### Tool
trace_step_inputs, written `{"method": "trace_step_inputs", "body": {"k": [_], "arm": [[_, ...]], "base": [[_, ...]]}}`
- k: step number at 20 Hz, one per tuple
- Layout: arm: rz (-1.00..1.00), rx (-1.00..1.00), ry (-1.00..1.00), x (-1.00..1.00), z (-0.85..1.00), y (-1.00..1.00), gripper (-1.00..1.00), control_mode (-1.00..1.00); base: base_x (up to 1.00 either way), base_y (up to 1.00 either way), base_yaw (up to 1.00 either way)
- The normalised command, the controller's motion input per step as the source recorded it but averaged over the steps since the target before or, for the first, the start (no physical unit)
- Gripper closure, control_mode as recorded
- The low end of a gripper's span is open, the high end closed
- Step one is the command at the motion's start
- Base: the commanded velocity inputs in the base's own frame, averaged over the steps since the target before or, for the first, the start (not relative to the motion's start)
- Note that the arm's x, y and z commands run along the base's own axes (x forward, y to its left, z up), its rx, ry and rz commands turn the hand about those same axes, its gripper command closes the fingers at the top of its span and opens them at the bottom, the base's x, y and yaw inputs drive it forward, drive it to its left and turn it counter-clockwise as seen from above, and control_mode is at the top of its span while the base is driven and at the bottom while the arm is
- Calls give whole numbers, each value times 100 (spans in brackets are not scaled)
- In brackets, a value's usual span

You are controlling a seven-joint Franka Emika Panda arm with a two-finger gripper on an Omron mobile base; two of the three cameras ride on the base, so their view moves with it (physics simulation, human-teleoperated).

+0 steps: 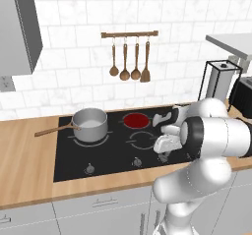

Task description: Turn off the rear center burner of the stove.

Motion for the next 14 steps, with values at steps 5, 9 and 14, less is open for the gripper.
{"method": "trace_step_inputs", "body": {"k": [5,9,14], "arm": [[-50,-2,0,-4,-55,33,100,-100],[-51,-8,4,0,-63,52,100,-100],[-51,-12,7,0,-67,60,100,-100]], "base": [[0,0,0],[0,0,0],[0,0,0]]}}
